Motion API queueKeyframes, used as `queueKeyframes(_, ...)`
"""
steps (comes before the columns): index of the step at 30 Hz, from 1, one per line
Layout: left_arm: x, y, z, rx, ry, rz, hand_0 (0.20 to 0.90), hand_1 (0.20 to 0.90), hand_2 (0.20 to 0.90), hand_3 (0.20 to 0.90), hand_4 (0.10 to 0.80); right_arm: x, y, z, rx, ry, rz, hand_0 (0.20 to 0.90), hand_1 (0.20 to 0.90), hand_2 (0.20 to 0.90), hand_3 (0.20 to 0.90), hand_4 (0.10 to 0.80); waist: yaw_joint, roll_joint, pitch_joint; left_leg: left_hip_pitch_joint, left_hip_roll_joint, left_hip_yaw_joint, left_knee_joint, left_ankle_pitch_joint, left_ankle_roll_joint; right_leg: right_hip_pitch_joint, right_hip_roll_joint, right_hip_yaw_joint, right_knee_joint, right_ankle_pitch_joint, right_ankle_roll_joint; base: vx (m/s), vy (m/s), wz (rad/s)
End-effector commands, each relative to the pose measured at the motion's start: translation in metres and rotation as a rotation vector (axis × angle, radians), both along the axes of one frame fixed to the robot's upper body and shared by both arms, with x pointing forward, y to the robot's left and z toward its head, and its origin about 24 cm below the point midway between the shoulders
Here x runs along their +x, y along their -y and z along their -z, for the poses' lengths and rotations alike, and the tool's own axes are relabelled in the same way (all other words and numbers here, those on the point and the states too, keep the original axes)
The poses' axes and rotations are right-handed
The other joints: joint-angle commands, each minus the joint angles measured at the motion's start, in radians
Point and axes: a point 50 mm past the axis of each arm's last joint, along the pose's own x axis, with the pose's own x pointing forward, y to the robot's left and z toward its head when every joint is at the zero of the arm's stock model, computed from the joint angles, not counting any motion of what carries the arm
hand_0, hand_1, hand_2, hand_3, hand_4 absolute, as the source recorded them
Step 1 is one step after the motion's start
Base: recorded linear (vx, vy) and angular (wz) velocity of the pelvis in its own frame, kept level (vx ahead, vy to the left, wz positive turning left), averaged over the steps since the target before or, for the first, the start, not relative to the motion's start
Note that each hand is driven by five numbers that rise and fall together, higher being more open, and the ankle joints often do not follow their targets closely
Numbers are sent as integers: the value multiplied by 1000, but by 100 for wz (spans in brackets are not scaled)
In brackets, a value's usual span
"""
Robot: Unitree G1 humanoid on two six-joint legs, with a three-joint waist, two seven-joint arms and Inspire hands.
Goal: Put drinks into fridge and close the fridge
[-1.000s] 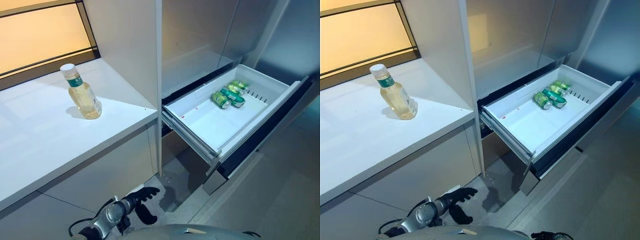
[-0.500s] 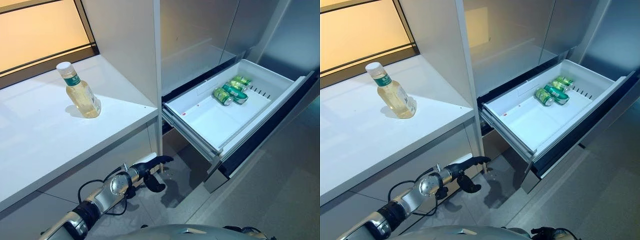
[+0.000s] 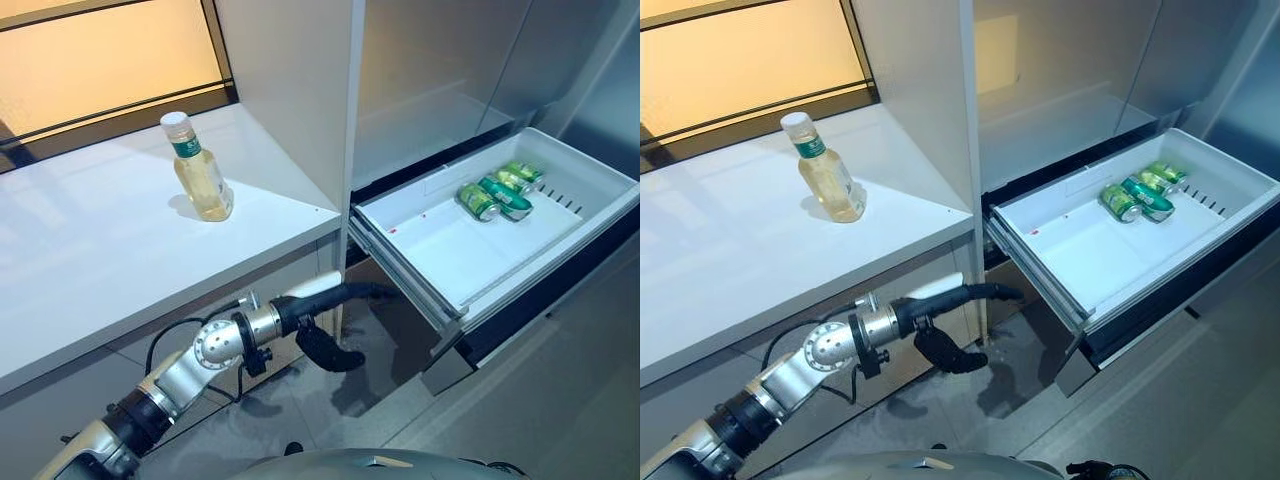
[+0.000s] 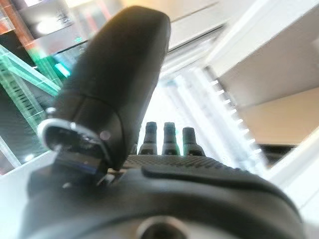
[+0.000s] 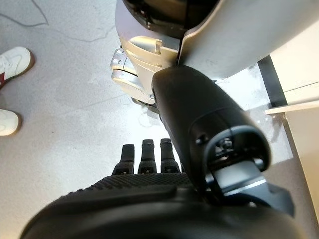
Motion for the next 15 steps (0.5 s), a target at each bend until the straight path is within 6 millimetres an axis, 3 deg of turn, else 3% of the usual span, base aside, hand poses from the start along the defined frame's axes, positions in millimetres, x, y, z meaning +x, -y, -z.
queueKeyframes(1, 7, 8, -62, -201, 163, 95, 900, 900, 900, 900, 800, 13, -24, 3, 98, 72, 39, 900, 900, 900, 900, 800, 15, -9, -11, -12, -46, 22, 7, -93, 42, -63, -38, 28, 27, 20, 106, 13, -25, 3)
queueKeyframes(11, 1, -5, -104, -489, 166, 153, 900, 900, 900, 900, 800, 13, -24, 3, 104, 87, 66, 900, 900, 900, 900, 800, 31, -16, -13, -19, -50, 3, 7, -89, 42, -65, -38, 32, 23, 27, 96, 7, -15, 4)
queueKeyframes(15, 3, -15, -116, -566, 240, 91, 900, 900, 900, 900, 800, 12, -25, 3, 105, 87, 72, 900, 900, 900, 900, 800, 35, -18, -16, -17, -52, -4, 7, -90, 43, -61, -36, 36, 21, 26, 91, 7, -14, 4)
